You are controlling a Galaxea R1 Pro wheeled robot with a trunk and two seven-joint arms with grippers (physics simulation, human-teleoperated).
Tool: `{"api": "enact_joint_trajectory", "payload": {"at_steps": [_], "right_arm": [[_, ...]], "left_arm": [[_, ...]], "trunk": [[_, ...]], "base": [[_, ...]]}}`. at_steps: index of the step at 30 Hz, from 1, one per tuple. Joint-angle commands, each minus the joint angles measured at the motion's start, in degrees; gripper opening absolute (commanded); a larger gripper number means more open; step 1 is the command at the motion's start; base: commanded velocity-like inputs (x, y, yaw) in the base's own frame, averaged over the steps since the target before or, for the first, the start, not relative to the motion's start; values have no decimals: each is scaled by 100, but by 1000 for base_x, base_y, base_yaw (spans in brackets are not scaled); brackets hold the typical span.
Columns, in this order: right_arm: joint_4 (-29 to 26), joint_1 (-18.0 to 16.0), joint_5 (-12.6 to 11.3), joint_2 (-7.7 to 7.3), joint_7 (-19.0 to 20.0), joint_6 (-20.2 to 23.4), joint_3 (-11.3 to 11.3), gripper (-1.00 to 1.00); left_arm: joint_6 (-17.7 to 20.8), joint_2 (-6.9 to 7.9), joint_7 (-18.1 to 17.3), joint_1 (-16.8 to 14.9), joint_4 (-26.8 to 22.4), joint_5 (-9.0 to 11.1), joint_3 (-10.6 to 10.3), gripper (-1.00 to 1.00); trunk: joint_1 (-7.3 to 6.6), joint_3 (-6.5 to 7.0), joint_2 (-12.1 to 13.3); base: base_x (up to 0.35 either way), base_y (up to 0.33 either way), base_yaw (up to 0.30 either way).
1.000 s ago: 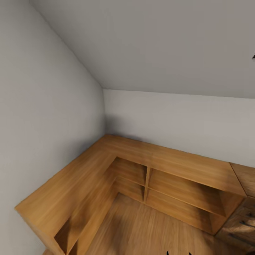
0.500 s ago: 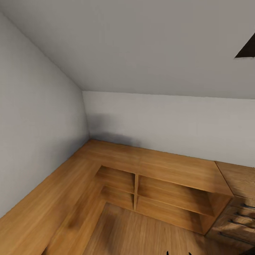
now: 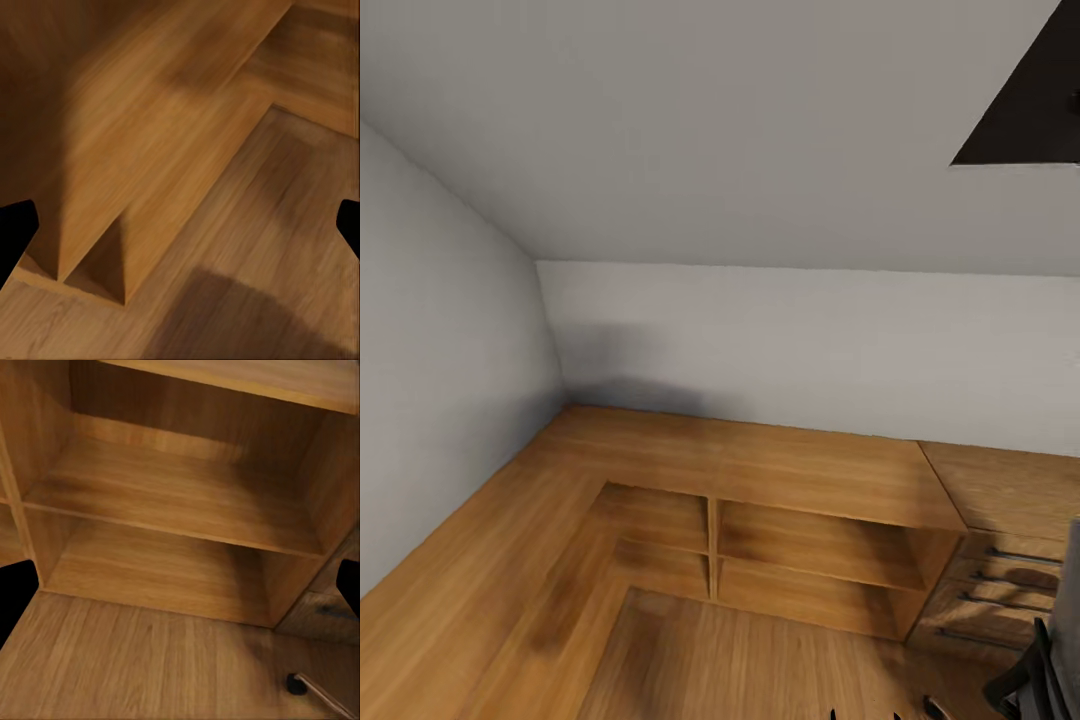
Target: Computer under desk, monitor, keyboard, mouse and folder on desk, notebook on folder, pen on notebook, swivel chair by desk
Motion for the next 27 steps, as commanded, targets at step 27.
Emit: {"api": "enact_joint_trajectory", "payload": {"at_steps": [27], "right_arm": [[13, -6, -26, -3, -16, -10, 58, 100]], "left_arm": [[-12, 2, 36, -3, 0, 24, -50, 100]], "trunk": [[6, -13, -12]], "base": [[94, 0, -264]]}}
